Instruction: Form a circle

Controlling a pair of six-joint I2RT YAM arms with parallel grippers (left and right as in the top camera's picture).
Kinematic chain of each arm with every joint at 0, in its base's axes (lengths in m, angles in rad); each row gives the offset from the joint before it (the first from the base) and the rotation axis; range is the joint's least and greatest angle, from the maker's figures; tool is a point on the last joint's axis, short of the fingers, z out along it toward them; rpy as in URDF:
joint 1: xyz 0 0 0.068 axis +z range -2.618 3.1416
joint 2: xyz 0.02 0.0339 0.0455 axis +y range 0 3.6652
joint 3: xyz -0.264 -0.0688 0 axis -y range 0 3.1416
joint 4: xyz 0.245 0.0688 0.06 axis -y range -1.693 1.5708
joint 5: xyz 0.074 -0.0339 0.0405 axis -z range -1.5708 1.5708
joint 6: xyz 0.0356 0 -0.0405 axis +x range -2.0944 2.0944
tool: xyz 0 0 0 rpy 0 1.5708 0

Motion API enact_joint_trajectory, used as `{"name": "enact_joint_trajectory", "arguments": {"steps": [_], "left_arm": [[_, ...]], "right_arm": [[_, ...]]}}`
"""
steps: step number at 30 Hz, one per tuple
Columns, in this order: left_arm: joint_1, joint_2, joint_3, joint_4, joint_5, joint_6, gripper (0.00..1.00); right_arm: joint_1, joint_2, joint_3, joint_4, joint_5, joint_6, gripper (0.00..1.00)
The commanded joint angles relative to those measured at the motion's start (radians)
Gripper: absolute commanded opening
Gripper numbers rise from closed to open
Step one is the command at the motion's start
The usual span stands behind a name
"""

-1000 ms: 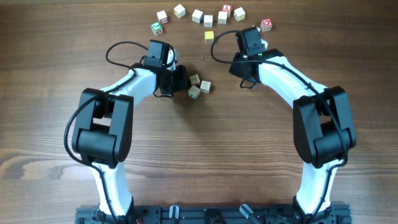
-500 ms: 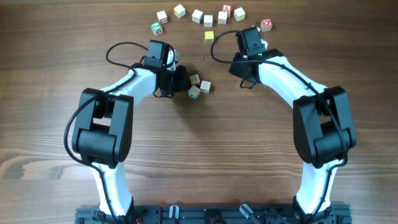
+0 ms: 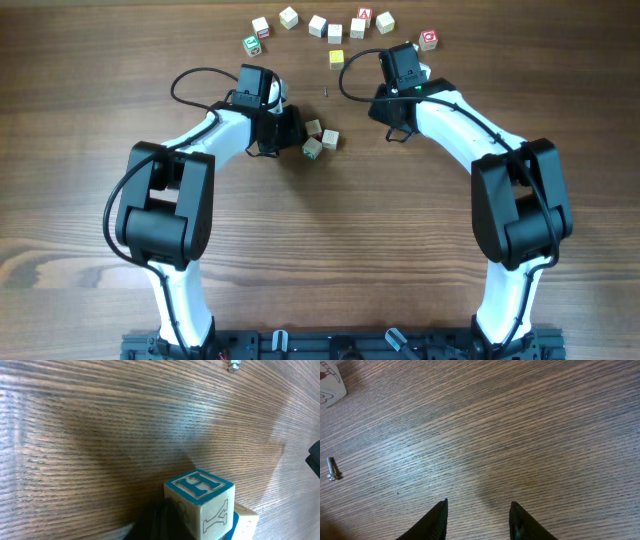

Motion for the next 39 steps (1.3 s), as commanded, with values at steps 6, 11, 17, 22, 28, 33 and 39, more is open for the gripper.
{"name": "enact_joint_trajectory", "arguments": {"steps": [6,11,17,22,28,33,39], "left_arm": [[-0.004,0.006,-0.009,0.005,0.01,-0.003,0.04],[-0.004,0.006,-0.009,0.007,0.016,-0.002,0.04],[0.003,0.005,-0.009,0.007,0.012,-0.002,0.04],[0.032,-0.024,-0.008,0.007,-0.045,0.006,0.04],[0.043,-0.078,-0.009,-0.027,-0.047,0.006,0.04],[0.031,-0.085,-0.009,-0.045,-0.011,0.006,0.04],[0.016,-0.085,-0.009,-0.051,-0.006,0.006,0.04]], "right_arm": [[0.003,0.002,0.007,0.001,0.024,0.011,0.4],[0.003,0.002,0.007,0.001,0.024,0.011,0.4],[0.003,0.002,0.007,0.0,0.025,0.011,0.4],[0.003,0.002,0.007,-0.001,0.026,0.011,0.4],[0.003,0.002,0.007,-0.002,0.028,0.011,0.4],[0.003,0.002,0.007,-0.002,0.028,0.011,0.4],[0.003,0.002,0.007,-0.002,0.028,0.011,0.4]]}}
